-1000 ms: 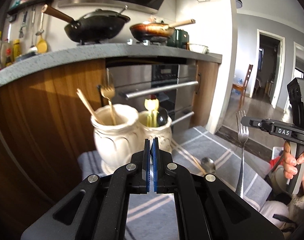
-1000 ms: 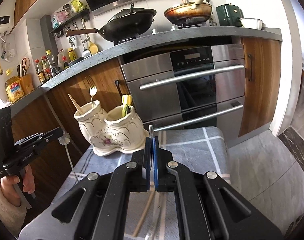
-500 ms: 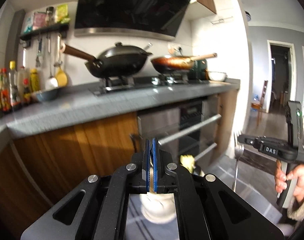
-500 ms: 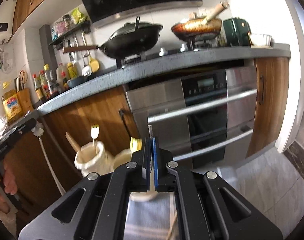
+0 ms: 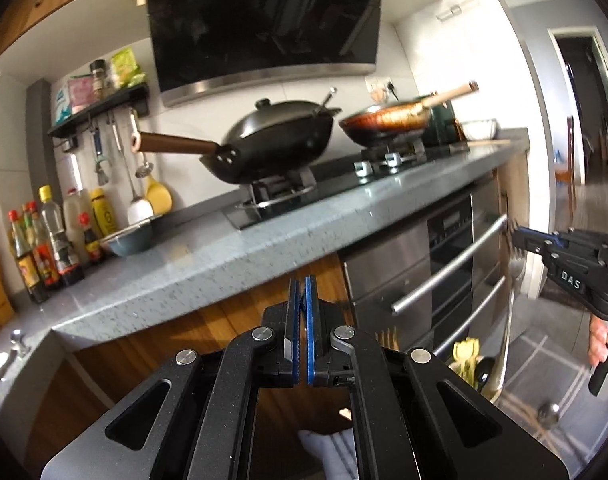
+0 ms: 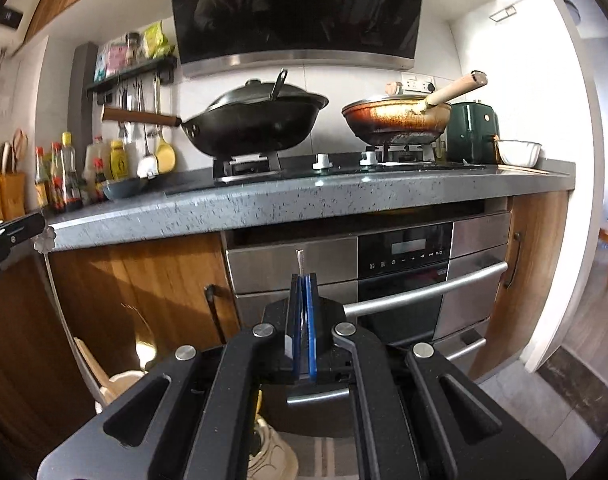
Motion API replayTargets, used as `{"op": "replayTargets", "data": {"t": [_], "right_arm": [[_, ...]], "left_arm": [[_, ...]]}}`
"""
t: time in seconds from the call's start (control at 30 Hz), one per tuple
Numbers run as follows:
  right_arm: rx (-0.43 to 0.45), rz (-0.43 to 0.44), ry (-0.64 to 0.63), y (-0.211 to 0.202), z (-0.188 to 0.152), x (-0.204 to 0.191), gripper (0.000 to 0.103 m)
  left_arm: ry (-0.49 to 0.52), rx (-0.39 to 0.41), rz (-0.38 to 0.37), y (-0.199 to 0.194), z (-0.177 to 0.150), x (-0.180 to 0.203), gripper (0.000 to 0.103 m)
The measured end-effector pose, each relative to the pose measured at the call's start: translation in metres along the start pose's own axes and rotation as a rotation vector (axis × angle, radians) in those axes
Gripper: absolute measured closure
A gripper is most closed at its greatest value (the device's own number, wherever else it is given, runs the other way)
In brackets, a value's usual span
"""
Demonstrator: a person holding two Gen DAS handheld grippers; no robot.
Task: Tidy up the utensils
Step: 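Carry the small spoon and silver fork up to the ceramic holder with both tools, then release the small spoon into the larger cup while the right tool releases the fork into the smaller cup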
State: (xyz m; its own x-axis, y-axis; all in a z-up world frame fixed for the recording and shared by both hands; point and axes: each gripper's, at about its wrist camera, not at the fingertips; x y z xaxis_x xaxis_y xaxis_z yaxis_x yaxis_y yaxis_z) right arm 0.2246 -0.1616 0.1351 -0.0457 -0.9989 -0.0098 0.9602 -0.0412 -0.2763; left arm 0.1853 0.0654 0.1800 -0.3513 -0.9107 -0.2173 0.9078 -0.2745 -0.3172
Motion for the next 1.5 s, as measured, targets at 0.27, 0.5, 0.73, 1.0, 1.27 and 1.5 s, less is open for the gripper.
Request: {"op": "replayTargets", "data": {"t": [0.27, 0.5, 0.73, 1.0, 1.27, 1.5], "right_arm": [[-0.016, 0.026, -0.076, 0.009, -0.030, -0.019, 0.101], [-0.013, 0.132, -0.124, -0.001, -0.054, -0.025, 0.100], [-0.048, 0.197, -0.109, -0.002, -0.061, -0.025, 0.099], [-0.126, 0.217, -0.027, 0.012, -0.059, -0.013, 0.098], [-0.171, 0.230, 0.033, 0.020, -0.060, -0.003, 0.098], [-0.163, 0.215, 0.065, 0.014, -0.055, 0.004, 0.063]], "left_arm": [[0.032, -0.056, -0.044, 0.019, -0.034, 0.023, 0.100], [0.003, -0.087, -0.102, 0.024, -0.053, 0.030, 0.100], [-0.015, -0.114, -0.150, 0.029, -0.066, 0.040, 0.099], [-0.064, -0.147, -0.180, 0.039, -0.071, 0.040, 0.099], [-0.070, -0.161, -0.184, 0.042, -0.071, 0.038, 0.099], [-0.095, -0.173, -0.192, 0.043, -0.068, 0.034, 0.090]]}}
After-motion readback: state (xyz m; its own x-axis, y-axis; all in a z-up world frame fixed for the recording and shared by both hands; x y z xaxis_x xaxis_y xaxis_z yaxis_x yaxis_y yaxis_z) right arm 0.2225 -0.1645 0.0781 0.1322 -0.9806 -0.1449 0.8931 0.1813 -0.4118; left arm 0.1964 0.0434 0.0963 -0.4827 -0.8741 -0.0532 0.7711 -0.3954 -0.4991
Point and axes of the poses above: each gripper's, at about its wrist camera, not at the fingertips, and y roughly the way its jaws point, x to its right, z to its top, and after that the axes turned 13 degrees about -z, right-handed
